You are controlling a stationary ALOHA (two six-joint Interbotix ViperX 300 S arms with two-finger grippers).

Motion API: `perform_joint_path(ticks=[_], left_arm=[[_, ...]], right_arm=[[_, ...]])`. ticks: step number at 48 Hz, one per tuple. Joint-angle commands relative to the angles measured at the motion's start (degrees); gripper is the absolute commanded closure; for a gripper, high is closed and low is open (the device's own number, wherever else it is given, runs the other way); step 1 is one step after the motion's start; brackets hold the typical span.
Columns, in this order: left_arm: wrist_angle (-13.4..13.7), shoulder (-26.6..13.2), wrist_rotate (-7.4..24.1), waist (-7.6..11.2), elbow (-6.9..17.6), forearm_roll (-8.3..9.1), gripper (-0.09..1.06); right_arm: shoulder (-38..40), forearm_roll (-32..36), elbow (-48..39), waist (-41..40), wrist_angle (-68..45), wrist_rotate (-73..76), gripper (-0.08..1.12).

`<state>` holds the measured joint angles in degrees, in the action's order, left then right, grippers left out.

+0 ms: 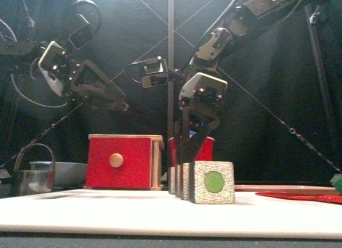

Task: Place sushi on board then cut the sushi with the knife then place the pieces on the plate
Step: Place the 4 sushi pieces on the plate

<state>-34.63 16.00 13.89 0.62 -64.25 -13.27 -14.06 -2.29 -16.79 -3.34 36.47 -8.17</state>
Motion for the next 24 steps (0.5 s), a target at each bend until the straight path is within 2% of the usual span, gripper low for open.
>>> perform_joint_path(ticks=[1,16,24], left_arm=[[-0.6,0.4,0.1,-0.26,0.3,0.00,0.10],[-0.6,-0.1,0.1,-0.26,0.0,-0.79,0.10],[-0.6,-0.2,0.0,-0.26,-0.4,-0.79,0.10]], right_arm=[[1.0,-0.3,0.7,0.0,-0.7,0.2,0.20],[1.0,-2.7,-0.1,-0.2,-1.4,0.5,0.43],[0.4,-3.7,-0.7,-0.1,-2.4,0.7,0.43]])
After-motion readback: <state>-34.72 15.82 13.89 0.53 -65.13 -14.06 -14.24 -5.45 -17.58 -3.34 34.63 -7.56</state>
